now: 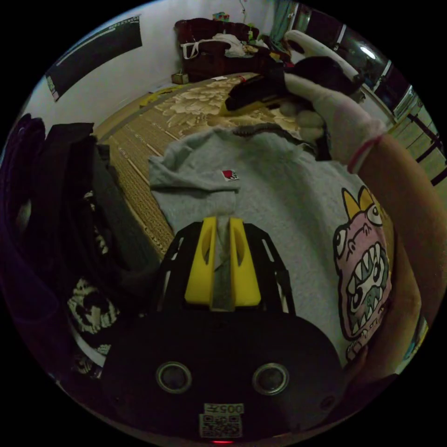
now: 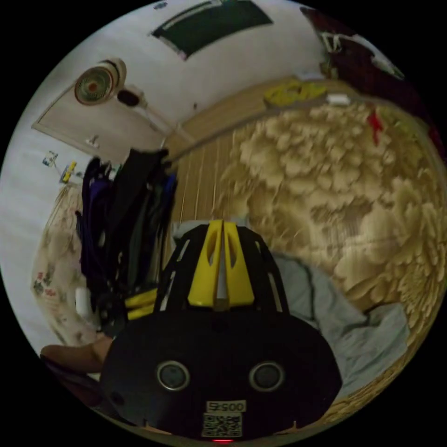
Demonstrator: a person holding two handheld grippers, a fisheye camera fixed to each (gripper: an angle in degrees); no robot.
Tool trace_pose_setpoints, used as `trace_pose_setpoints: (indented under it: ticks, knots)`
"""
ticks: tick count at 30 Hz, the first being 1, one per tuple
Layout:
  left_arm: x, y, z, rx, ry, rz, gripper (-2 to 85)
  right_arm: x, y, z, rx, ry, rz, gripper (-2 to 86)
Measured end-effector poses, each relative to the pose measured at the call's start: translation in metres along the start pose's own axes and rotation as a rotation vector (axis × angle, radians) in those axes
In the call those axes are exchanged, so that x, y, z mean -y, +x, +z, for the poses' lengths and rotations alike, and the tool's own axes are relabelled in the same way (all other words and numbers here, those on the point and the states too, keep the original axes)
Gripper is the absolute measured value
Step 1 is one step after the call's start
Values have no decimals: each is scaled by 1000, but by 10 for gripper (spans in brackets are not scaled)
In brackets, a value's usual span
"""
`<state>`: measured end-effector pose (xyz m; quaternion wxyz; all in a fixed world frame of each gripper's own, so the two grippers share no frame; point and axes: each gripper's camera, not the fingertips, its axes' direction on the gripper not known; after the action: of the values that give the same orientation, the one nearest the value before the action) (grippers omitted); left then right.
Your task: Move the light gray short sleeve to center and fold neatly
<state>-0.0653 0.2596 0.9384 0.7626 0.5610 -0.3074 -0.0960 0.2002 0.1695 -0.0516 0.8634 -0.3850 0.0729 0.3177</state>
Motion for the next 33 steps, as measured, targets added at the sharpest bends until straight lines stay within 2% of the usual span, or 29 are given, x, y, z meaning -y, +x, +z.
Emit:
trace_pose_setpoints:
  ticks: [2,7,11,16,20,23,25,27,33]
  knots:
    - [4,7,2,11,13,1,58,2,-6,-14,-24,58,-19,-6]
    - [12,23,8,-29,56,-4,58,-22,-33,-8,39,-31,-169,48]
    - [23,36,19,-70,75,-38,55,-39,-68,14,-83,-122,-318,83]
    - [42,54,39,-79,30,-32,52,-33,-76,33,-274,-171,-276,19]
    - [56,70,32,-88,117,-51,31,-29,-71,11,-211,-93,-205,-8]
    - [70,86,30,-50,203,-72,1,-42,-81,-8,-153,-7,-268,-10]
    - [86,96,47,-59,147,-82,-3,-48,-84,-1,-113,-65,-301,-10]
    - [107,112,82,-70,13,-83,-5,-53,-83,16,-172,-160,-301,-11]
    - [130,158,92,-21,26,-53,-5,-75,-55,-26,-68,-61,-206,-10]
